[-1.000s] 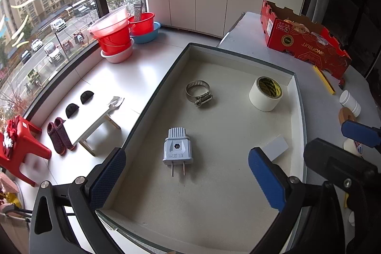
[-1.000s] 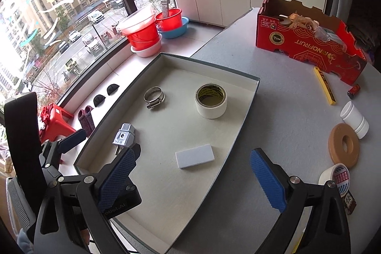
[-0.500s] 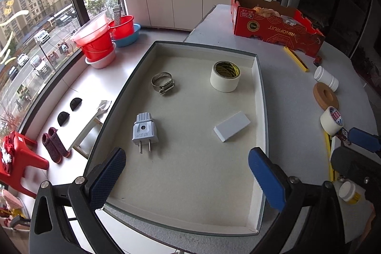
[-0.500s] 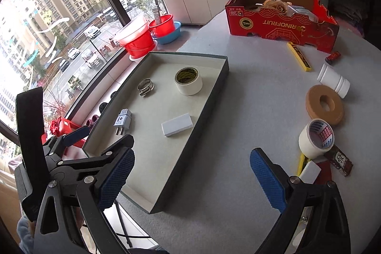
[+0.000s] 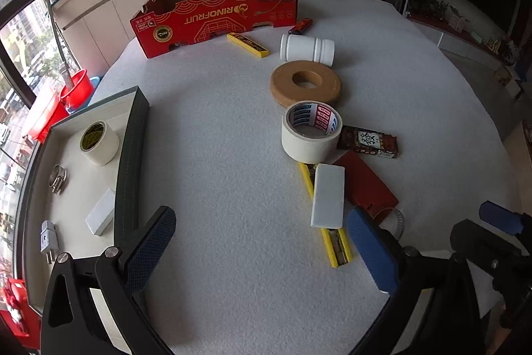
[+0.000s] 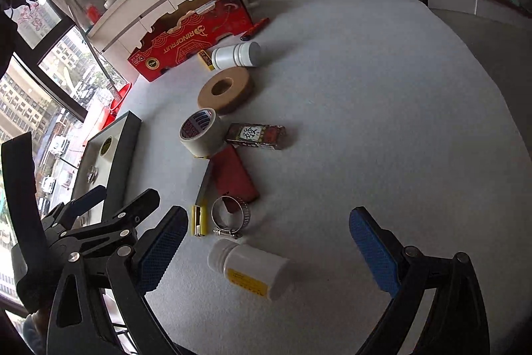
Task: Organize rigid objects
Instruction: 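Move both tools back over the remaining items on the table, then move left tool to the white rectangular block while right tool approaches the white pill bottle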
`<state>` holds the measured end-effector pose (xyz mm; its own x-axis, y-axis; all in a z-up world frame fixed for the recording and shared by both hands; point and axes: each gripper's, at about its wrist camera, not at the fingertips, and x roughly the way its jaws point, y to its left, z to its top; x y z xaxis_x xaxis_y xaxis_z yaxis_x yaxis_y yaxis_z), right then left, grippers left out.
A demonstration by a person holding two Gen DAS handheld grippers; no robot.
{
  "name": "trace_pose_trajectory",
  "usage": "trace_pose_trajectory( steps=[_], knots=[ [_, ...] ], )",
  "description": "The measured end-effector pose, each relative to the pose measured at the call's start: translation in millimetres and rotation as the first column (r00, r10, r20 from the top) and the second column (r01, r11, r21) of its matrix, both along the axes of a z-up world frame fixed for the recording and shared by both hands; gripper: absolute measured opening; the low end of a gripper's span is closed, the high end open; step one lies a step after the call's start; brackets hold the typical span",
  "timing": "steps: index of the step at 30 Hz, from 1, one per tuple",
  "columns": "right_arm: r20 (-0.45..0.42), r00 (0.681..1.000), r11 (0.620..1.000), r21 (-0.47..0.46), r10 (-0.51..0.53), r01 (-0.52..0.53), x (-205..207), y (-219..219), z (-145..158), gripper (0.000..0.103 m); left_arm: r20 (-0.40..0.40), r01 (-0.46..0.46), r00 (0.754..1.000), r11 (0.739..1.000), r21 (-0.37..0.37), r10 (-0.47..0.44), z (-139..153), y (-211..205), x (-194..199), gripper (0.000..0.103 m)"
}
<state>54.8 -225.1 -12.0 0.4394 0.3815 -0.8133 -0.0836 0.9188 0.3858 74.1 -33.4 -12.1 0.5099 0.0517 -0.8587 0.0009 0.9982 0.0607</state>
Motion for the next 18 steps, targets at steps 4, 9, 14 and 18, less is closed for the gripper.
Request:
trace_pose_trajectory(
  steps=[4,9,14,18],
  knots=[
    [-0.022,0.999,0.999,0.020,-0.024,0.025,-5.5,-11.9,-7.9,0.098,-0.027,0.030,0.999,0.999,0.031,-0.029,-14.7,-15.0,13.8,0.103],
    [-0.019,1.000,0.999,0.022,-0.022,0.023,-8.2,-14.6,-9.5,0.098,-0.034,-0.077,0.996,0.993,0.094,0.081,-26.1,10.5,16.8,0.103],
    [-0.010,1.000,1.000,-0.008,0.001,-0.001,-12.0,-5.7,-14.4,0.098,-0.057,-0.200,0.977,0.978,0.064,0.203,-32.7,54.3,14.9,0.103],
    [-0.030,0.999,1.000,-0.004,0.020,-0.020,-21.3,5.0,-21.2,0.098,-0.033,-0.170,0.984,0.983,0.064,0.173,-30.0,52.5,13.8,0.103]
  ],
)
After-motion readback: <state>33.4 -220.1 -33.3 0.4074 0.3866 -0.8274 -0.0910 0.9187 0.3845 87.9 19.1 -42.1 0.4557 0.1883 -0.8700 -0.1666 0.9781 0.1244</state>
